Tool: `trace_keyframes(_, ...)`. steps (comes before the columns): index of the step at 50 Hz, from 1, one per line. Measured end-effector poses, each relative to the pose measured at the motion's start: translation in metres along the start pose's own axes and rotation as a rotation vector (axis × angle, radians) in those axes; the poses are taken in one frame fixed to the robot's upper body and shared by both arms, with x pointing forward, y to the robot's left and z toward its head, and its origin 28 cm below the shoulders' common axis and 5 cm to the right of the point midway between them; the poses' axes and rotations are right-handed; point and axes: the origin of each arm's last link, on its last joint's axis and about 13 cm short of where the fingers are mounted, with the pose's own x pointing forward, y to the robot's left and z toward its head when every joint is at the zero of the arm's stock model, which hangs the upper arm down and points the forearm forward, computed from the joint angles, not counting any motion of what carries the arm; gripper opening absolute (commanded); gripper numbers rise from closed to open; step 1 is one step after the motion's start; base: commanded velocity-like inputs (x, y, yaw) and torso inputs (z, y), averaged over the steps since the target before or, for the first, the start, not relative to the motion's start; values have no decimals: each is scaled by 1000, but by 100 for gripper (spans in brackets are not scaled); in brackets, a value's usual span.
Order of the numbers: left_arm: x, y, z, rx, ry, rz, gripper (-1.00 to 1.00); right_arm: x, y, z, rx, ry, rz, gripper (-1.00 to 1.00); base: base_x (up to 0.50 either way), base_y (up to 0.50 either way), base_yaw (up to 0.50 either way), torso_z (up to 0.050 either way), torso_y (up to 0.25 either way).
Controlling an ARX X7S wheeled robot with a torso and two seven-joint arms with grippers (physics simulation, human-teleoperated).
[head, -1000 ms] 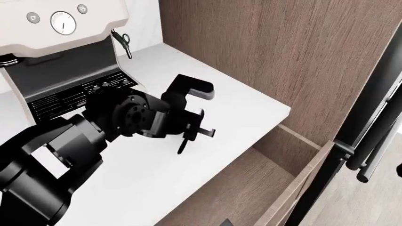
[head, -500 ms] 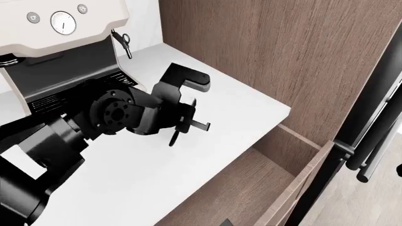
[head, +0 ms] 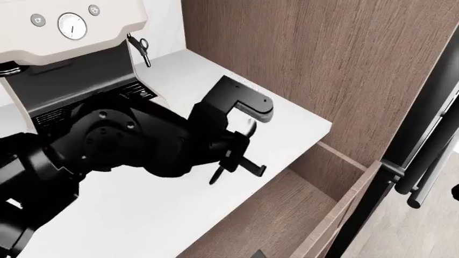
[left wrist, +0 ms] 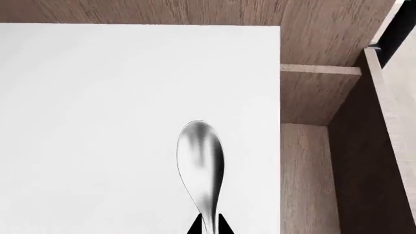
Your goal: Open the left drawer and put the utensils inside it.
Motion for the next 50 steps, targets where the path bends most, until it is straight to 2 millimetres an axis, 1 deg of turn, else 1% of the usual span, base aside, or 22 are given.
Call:
trace_keyframes(8, 4, -18, -2, 44, 6, -44, -100, 0, -1, -1, 1, 0, -1, 100, 0, 0, 0, 0, 0)
trace_keyframes(14, 12, -30, 3, 75, 15, -68, -100, 0, -1, -1, 1, 1, -1, 100, 0, 0, 0, 0, 0)
trace_keyframes(23, 28, -42, 15, 99, 18, -95, -100, 0, -3, -3, 4, 4, -3, 100, 0, 0, 0, 0, 0)
trace_keyframes(31, 46, -54, 20, 115, 28, -121, -100, 0, -4, -4, 7, 5, -5, 100, 0, 0, 0, 0, 0)
trace_keyframes(41, 63, -63, 16, 127, 53, -146, -100, 1, -5, -4, 11, 5, -6, 100, 0, 0, 0, 0, 0)
trace_keyframes(50, 75, -64, 6, 128, 73, -143, -100, 1, -7, -6, 17, 6, -10, 100, 0, 0, 0, 0, 0)
